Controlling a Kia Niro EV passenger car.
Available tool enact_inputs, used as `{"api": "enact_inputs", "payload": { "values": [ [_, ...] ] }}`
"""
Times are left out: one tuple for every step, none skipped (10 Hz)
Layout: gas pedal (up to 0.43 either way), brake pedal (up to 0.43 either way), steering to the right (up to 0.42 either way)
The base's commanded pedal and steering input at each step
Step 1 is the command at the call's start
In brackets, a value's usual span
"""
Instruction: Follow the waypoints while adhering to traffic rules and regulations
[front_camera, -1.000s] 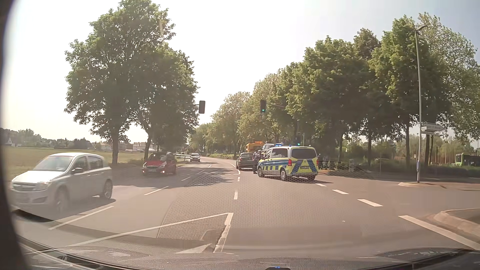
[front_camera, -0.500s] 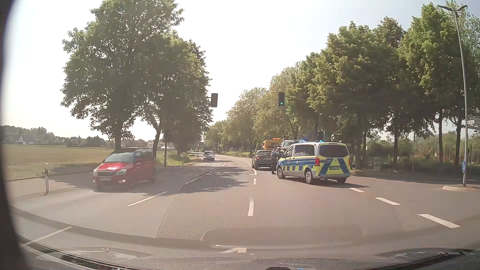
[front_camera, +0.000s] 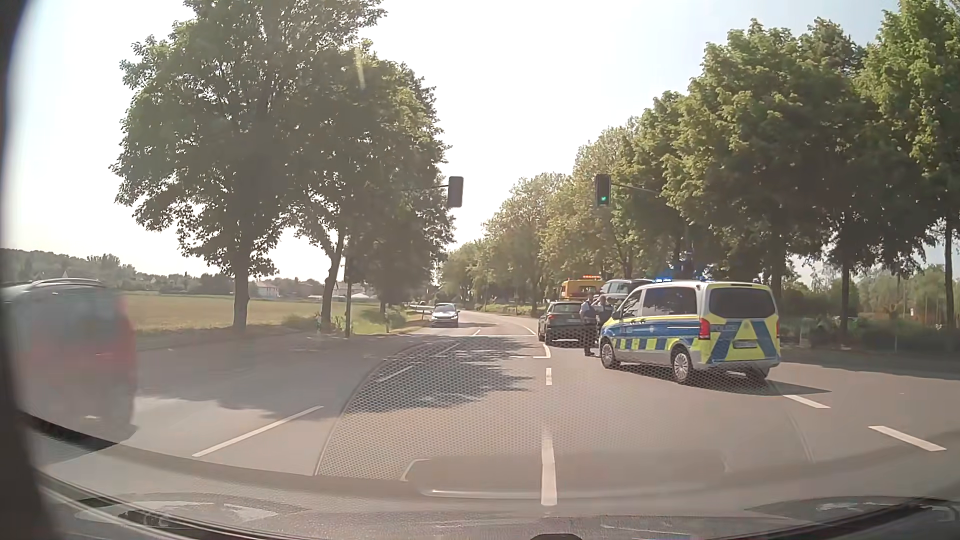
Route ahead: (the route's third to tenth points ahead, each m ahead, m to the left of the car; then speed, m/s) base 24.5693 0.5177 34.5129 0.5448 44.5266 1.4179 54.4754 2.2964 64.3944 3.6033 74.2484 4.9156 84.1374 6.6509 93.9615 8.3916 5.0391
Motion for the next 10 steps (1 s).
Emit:
{"api": "enact_inputs", "payload": {
  "values": [
    [0.000, 0.000, -0.079],
    [0.059, 0.000, -0.079],
    [0.098, 0.000, -0.076],
    [0.130, 0.000, -0.074],
    [0.130, 0.000, -0.071],
    [0.138, 0.000, -0.067],
    [0.157, 0.000, -0.060],
    [0.189, 0.000, -0.058],
    [0.220, 0.000, -0.053],
    [0.248, 0.000, -0.043]
  ]
}}
